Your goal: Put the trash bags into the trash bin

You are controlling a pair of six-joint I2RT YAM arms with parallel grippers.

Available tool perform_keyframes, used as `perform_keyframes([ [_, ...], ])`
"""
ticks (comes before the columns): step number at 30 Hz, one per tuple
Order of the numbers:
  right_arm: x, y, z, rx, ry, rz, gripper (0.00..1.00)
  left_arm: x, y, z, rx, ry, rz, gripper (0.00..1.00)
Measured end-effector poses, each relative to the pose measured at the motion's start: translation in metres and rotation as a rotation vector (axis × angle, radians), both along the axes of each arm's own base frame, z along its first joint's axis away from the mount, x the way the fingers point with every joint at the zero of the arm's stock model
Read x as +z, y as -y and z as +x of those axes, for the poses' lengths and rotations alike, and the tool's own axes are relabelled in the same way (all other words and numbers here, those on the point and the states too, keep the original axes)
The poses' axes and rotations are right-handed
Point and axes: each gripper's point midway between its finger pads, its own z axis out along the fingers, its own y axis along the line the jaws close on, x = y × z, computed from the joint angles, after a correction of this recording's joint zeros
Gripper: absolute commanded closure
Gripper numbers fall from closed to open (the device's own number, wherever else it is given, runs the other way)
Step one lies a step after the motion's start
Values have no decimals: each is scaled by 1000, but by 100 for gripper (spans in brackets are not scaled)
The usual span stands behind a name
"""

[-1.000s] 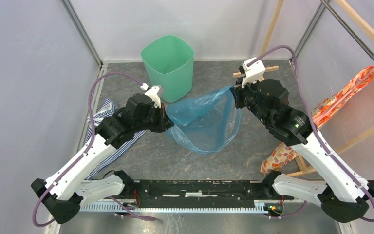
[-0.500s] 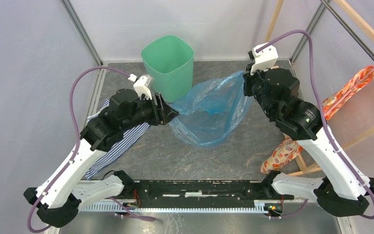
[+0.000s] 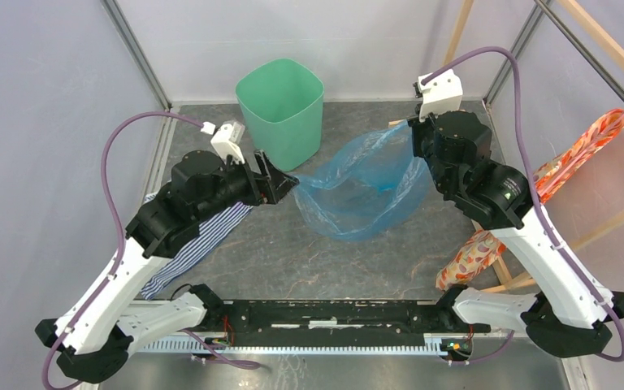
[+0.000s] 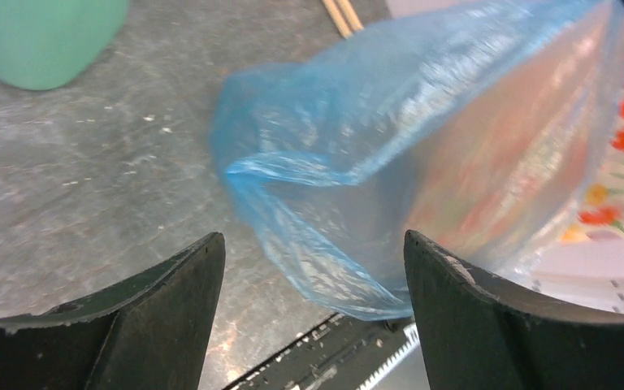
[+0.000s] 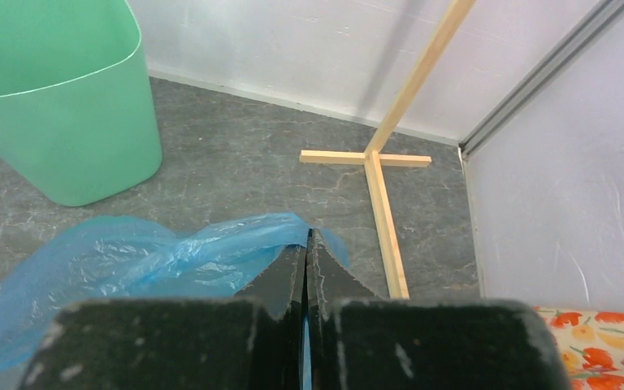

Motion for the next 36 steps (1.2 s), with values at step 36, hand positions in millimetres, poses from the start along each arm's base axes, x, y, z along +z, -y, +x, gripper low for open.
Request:
perform_keyframes([
  [36,38,14,-25,53,66,50,100,-55,-122,282,765,-86,420,33],
])
